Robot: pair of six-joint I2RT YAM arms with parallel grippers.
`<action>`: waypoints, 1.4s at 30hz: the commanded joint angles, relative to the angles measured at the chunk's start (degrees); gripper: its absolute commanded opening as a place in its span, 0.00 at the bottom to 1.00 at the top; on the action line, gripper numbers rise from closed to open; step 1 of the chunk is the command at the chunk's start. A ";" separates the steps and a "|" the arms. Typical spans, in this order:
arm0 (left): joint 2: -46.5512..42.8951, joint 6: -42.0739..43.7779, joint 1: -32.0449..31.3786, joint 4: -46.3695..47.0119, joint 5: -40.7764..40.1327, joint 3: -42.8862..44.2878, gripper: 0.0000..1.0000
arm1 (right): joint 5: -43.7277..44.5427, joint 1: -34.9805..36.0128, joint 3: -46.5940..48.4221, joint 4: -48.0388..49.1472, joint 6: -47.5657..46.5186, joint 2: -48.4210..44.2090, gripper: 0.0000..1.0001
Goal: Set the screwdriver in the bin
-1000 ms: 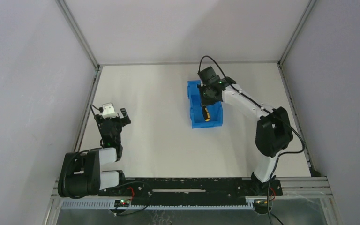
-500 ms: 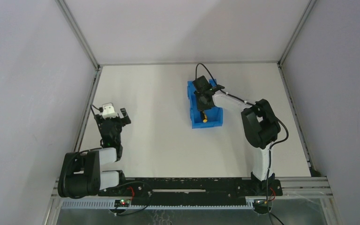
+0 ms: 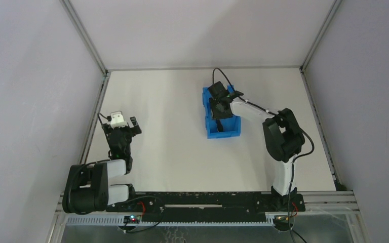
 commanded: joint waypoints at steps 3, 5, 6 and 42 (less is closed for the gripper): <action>-0.48 1.07 -0.24 3.78 -0.54 1.98 1.00 | 4.04 0.41 4.04 -2.64 0.41 -10.84 0.61; -0.51 1.07 -0.24 3.78 -0.56 1.97 1.00 | 6.02 0.03 3.37 -3.14 -0.27 -13.64 0.66; -0.48 1.07 -0.21 3.78 -0.53 1.95 1.00 | 6.63 -0.34 3.02 -3.13 -0.61 -15.24 0.68; -0.51 1.07 -0.23 3.78 -0.54 1.95 1.00 | -3.48 -41.19 -18.53 4.87 -8.65 -37.23 1.00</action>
